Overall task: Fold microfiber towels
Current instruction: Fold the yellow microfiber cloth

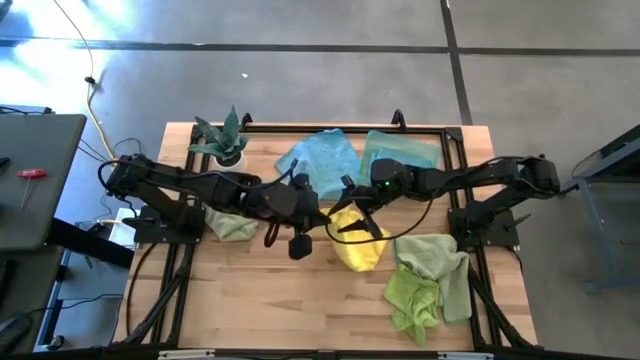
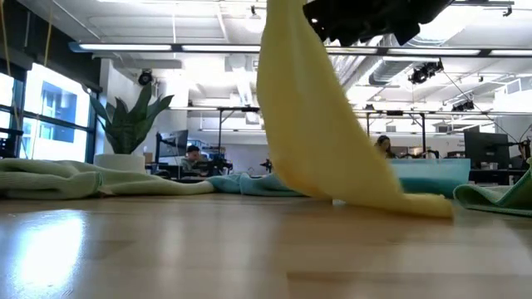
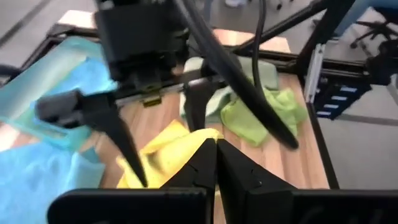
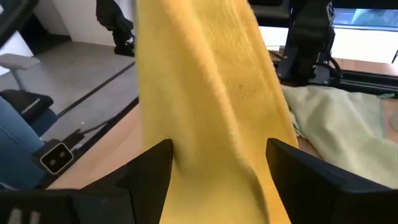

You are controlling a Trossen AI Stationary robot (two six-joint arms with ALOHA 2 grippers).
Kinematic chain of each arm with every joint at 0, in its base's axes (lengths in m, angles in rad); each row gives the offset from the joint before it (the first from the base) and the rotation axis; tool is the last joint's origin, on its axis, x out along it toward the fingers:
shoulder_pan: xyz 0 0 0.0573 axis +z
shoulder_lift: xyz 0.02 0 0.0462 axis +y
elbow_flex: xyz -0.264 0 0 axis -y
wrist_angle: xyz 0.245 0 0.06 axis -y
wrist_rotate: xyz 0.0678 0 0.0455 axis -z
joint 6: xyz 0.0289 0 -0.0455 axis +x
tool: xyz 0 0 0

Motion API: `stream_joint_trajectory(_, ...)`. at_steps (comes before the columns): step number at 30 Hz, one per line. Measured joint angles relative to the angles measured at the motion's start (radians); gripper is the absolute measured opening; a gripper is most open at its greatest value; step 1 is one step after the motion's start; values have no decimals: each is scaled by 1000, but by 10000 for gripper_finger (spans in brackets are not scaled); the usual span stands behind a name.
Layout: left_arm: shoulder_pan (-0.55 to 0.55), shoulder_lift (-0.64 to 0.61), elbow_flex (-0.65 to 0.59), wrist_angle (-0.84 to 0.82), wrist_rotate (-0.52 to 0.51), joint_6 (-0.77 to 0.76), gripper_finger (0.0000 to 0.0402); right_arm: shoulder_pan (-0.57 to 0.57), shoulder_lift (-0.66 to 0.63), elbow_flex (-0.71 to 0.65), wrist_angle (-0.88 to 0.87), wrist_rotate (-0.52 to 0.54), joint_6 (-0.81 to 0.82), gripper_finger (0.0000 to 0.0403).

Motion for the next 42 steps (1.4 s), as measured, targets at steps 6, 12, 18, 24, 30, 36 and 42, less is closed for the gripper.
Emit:
stream_joint_trajectory(6, -24, -37, 2, 20, -134, -14, 0, 0, 0, 0, -66, -3, -39, 217)
stream_joint_trajectory(12, -40, -93, 1, 13, -222, -14, 0, 0, 0, 0, -79, -4, -35, 177)
stream_joint_trajectory(18, -65, -118, 1, 27, -240, 9, 0, 1, 0, 0, -74, 0, -34, 141)
stream_joint_trajectory(24, -92, -120, 2, 32, -279, 13, 0, 1, 0, 0, -73, 3, -34, 117)
stream_joint_trajectory(30, -108, -121, 1, 80, -308, 48, 0, 1, 0, 0, -75, 30, -21, 100)
stream_joint_trajectory(36, -117, -121, 1, 144, -312, 110, 0, 1, 0, 0, -96, 61, 3, 75)
stream_joint_trajectory(42, -118, -121, 1, 142, -316, 109, 0, 1, 0, 0, -96, 62, 49, 43)
